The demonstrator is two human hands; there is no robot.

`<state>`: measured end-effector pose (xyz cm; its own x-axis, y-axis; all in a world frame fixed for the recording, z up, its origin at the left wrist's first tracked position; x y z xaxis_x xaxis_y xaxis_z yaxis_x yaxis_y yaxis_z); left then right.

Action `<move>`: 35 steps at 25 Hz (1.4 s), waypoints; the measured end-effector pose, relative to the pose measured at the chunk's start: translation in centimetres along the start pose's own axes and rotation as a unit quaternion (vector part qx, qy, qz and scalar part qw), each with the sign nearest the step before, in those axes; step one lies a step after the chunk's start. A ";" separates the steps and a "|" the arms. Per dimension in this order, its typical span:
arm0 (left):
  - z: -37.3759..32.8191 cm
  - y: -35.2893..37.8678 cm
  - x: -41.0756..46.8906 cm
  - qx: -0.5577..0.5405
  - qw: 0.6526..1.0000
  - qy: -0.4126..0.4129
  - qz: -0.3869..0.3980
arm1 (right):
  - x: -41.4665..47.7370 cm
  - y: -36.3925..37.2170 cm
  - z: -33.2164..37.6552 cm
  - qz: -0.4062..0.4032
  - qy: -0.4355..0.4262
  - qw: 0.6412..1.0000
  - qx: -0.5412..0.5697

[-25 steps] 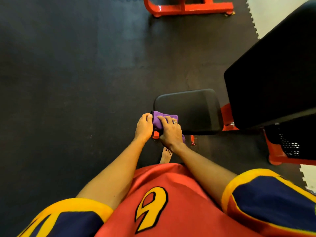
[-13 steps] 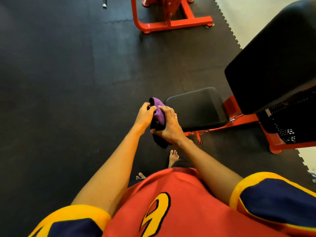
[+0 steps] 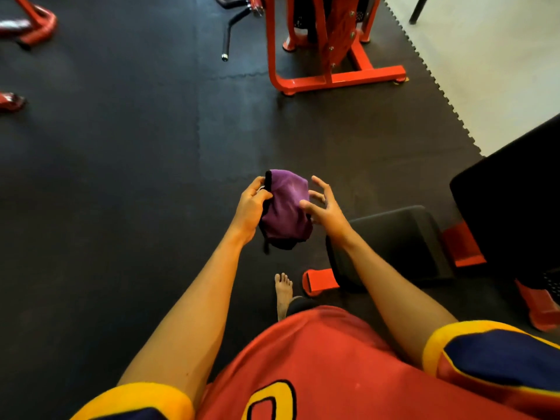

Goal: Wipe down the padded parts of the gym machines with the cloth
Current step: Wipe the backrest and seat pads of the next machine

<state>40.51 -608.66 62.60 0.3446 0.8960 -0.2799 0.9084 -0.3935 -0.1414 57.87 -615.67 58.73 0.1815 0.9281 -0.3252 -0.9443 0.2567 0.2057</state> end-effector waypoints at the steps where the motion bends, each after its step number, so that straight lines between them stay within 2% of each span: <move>1: -0.4 -0.8 1.8 0.001 1.000 0.007 0.001 | 2.1 0.4 0.5 -0.004 0.020 1.000 0.021; 3: -1.4 -1.8 5.2 0.000 1.000 0.011 0.022 | 5.9 0.9 1.5 -0.018 0.032 0.998 0.052; 5: -2.5 -2.6 8.7 0.006 0.999 0.004 0.044 | 9.7 0.7 2.9 -0.043 0.010 0.998 0.051; 9: -3.6 -3.7 16.0 0.055 0.996 -0.012 0.064 | 15.9 1.0 8.3 -0.024 -0.080 0.996 -0.017; 11: -3.6 -3.5 19.4 0.094 0.989 -0.037 0.105 | 18.4 0.9 10.4 -0.011 -0.112 0.992 -0.060; 15: -4.7 -3.5 27.0 0.192 0.963 -0.046 0.182 | 24.3 -0.5 12.7 -0.028 -0.132 0.984 -0.116; 18: -5.9 -3.6 33.0 0.274 0.923 -0.052 0.265 | 28.9 -1.6 13.4 -0.067 -0.112 0.979 -0.155; 20: -6.8 -4.0 36.5 0.292 0.910 -0.054 0.289 | 31.8 -2.0 14.2 -0.084 -0.099 0.977 -0.167; 23: -8.9 -5.6 42.9 0.312 0.908 -0.017 0.281 | 36.3 -1.2 16.9 -0.079 -0.108 0.970 -0.205; 26: -11.5 -7.2 48.9 0.346 0.891 0.021 0.293 | 40.7 0.3 20.1 -0.050 -0.113 0.955 -0.269; 31: -14.1 -9.1 56.8 0.392 0.871 0.088 0.284 | 49.2 1.4 22.7 -0.059 -0.099 0.945 -0.307; 35: -14.9 -11.9 64.8 0.385 0.888 0.107 0.229 | 58.9 2.5 25.0 -0.027 -0.114 0.940 -0.322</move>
<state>55.59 -542.86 60.27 0.7481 0.5918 -0.3000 0.2585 -0.6764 -0.6897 73.10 -553.63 63.17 0.2182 0.9710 -0.0975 -0.8891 0.1567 -0.4300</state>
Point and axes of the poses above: each hand's wrist, its own x-axis towards the middle knuckle, its own y-axis out of the palm, z = x × y, the point moved 8 cm from there along x, towards the middle knuckle, and after that the axes turned 12 degrees about x, right-handed, at the moved point
